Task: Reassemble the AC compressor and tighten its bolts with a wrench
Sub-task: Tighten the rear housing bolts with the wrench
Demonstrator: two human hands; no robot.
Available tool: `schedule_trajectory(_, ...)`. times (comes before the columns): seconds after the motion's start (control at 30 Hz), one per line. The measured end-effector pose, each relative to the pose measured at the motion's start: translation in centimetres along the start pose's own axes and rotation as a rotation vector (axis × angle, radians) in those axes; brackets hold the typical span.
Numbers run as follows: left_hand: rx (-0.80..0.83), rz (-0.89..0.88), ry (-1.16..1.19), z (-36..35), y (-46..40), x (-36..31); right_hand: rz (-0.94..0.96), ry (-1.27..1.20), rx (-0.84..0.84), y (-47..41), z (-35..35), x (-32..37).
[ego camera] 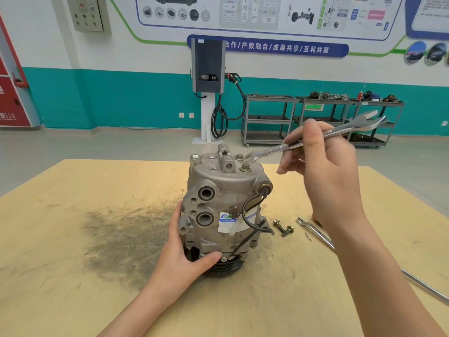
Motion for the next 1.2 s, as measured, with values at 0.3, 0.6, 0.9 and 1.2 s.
schedule_trajectory(0.3,0.012,-0.002,0.008,-0.1,0.1,-0.2,-0.226,-0.224,0.043,-0.4,0.1,-3.8)
schedule_trajectory(0.6,0.001,0.000,0.013,-0.1,0.1,-0.1,0.201,0.293,0.017,0.9,-1.5,1.4)
schedule_trajectory(0.9,-0.002,0.010,0.001,0.0,0.1,-0.1,0.138,0.209,-0.048,1.0,-1.1,2.1)
schedule_trajectory(1.2,-0.002,0.006,0.022,-0.1,0.2,-0.5,-0.278,-0.303,-0.009,-0.3,0.3,-4.0)
Point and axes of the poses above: each hand's wrist, its own y-axis away from the middle knuckle, its own z-axis out of the back of the hand, x = y × z, the point moved 8 cm from there along -y, towards the middle knuckle, and after that the axes turned 8 degrees about x, right-handed, at the moved point
